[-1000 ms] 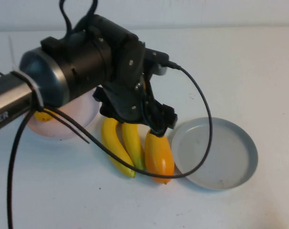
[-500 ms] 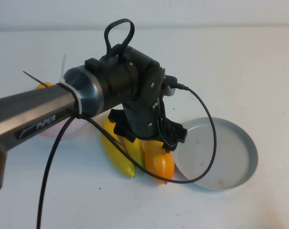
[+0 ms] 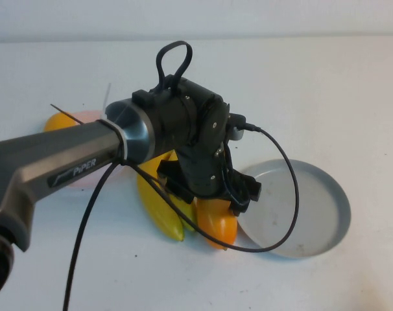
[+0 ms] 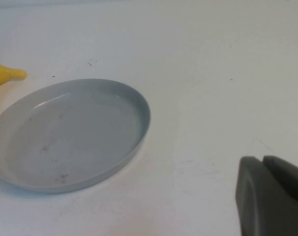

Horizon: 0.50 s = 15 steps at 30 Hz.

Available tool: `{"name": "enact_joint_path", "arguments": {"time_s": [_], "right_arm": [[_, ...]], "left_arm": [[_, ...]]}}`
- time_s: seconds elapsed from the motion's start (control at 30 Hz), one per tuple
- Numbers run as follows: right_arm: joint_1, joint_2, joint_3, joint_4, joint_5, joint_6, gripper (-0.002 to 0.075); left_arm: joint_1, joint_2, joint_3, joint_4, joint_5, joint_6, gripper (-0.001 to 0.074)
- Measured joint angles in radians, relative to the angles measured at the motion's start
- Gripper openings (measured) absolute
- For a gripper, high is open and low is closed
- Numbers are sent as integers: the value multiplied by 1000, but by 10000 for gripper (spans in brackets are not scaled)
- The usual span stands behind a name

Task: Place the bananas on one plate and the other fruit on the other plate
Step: Put one type of fruit in the left plate

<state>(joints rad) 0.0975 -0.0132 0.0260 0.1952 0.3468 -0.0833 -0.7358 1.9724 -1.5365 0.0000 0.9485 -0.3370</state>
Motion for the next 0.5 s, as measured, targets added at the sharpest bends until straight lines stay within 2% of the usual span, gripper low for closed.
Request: {"name": "enact_joint_path", "arguments": {"time_s": [0.3,0.5], "right_arm": [[0,0,0,0,0,0,-17],[0,0,0,0,0,0,-17]], "left_arm": [[0,30,-5,0,-34,0,645],[4,34,-5,0,-37,7,578]]}}
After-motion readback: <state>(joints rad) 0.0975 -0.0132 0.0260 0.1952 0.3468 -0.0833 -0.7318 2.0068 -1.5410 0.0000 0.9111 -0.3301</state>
